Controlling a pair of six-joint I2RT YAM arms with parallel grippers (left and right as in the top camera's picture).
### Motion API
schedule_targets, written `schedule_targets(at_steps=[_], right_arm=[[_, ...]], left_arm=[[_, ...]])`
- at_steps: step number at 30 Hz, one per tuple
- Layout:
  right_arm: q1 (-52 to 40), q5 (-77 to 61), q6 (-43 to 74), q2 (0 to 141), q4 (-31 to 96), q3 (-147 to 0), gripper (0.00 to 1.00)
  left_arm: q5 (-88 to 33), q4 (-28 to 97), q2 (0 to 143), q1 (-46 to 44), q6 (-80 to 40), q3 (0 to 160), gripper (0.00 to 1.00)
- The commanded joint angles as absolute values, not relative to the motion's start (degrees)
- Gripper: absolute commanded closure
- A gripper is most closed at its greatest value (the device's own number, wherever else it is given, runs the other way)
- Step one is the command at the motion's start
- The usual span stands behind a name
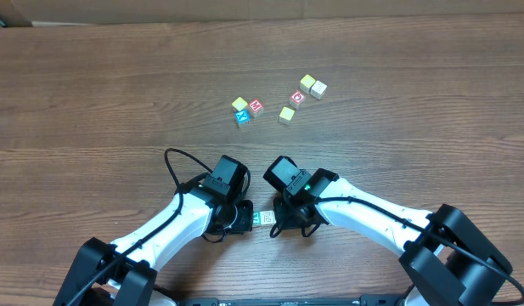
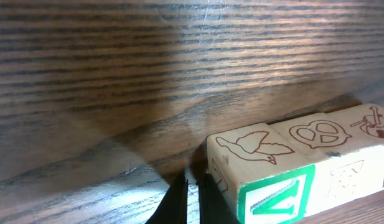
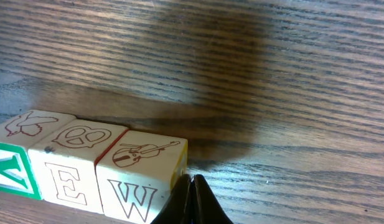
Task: Flip 3 blocks
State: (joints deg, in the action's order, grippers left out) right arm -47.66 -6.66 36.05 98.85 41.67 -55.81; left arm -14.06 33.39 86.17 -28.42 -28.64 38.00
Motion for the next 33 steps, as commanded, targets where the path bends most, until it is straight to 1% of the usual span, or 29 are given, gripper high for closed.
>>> schedule_targets(at_steps=[1, 11, 20, 33], right_arm=[[-48.80, -14.28, 36.45, 98.39, 39.90, -56.14, 0.96], [-48.80, -14.28, 37.30, 98.39, 40.14, -56.10, 0.96], [-48.80, -14.68, 37.50, 98.39, 40.12, -56.10, 0.96], [-48.80, -14.68, 37.50, 98.39, 40.14, -56.10, 0.96]], left_arm=[[-16.43, 31.09, 86.59, -29.65, -30.41, 38.13, 0.96], [-14.59, 31.27, 86.59, -29.65, -34.61, 38.13, 0.96], [-14.22, 31.86, 86.59, -29.65, -34.94, 38.13, 0.96], [-9.65, 36.82, 86.56, -29.50, -36.10, 38.13, 0.96]])
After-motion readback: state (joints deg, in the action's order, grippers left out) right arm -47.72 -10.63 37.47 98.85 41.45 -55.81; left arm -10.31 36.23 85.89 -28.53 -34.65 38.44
